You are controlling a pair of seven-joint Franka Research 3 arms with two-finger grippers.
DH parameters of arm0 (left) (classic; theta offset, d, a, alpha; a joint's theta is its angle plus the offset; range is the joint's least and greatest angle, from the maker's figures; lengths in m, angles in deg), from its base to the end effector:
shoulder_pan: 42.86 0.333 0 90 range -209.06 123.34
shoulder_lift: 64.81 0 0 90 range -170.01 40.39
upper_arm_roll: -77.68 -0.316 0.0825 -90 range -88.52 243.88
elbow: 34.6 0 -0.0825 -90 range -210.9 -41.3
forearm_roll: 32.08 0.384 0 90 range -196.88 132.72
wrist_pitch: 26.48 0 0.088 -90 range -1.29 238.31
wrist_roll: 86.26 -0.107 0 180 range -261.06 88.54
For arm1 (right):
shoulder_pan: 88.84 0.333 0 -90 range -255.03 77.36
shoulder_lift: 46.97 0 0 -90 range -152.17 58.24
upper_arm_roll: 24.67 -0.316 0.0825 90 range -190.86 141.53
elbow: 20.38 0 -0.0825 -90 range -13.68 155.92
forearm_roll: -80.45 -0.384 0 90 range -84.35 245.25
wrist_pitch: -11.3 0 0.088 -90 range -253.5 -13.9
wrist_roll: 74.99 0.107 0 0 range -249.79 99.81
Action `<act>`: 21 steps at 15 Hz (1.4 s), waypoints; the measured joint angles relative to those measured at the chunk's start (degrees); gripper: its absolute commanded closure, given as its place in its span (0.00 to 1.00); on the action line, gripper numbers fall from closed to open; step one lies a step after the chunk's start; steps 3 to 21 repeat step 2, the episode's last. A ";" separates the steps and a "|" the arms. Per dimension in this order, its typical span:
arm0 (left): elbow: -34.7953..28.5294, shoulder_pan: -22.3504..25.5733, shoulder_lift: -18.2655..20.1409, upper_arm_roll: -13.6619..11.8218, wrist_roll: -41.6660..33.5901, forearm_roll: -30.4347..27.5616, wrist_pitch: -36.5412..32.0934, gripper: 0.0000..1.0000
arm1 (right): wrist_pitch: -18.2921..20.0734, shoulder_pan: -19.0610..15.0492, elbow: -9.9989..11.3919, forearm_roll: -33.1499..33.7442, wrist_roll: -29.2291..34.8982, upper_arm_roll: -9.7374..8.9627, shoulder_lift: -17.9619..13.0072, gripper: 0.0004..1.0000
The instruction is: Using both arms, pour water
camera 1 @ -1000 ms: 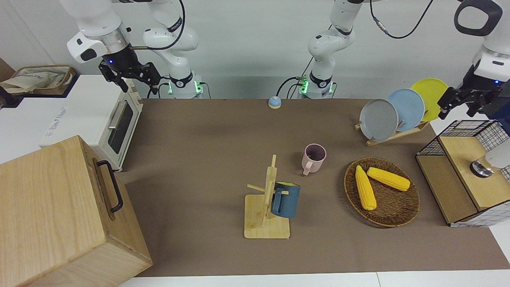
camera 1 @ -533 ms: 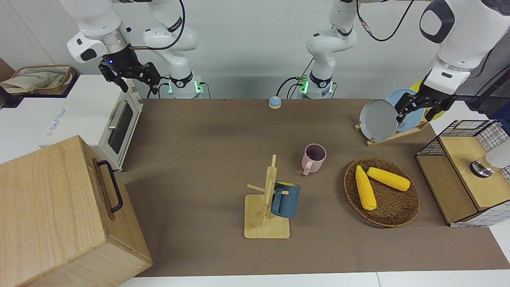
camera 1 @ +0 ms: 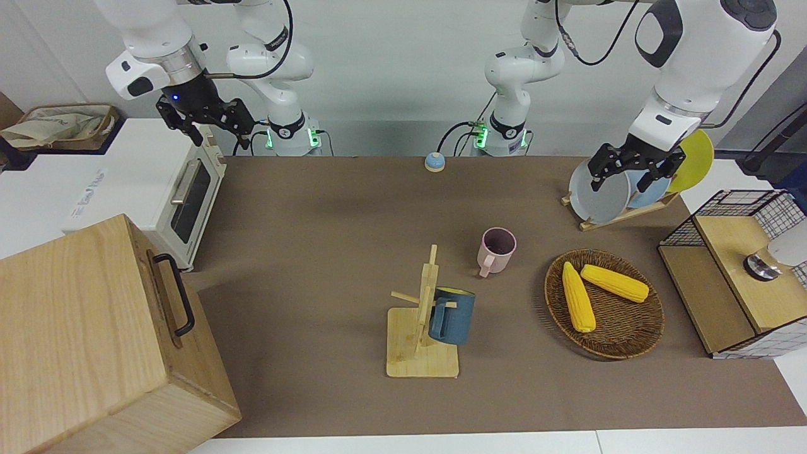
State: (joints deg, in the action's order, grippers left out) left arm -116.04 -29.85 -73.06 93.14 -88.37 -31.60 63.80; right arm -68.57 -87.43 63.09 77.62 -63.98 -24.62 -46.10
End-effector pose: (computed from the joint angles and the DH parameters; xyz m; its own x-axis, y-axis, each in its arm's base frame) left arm 0.5982 -0.0123 0.6152 0.9969 -0.0763 0.0165 -0.0767 -0.9966 0.0293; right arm 0.5404 0.0188 0.6543 0.9836 -0.1589 -0.0857 -0.1623 -0.9862 -0.0334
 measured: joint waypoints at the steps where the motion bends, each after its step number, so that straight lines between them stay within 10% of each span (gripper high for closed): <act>1: 0.00 -0.01 0.00 0.48 0.00 -0.49 -0.06 0.00 | 0.00 0.00 0.00 0.00 0.00 0.00 0.00 0.01; 21: 0.00 -0.02 0.00 0.93 0.00 -0.73 -0.33 0.00 | 0.00 0.00 0.00 0.00 0.00 0.00 0.00 0.01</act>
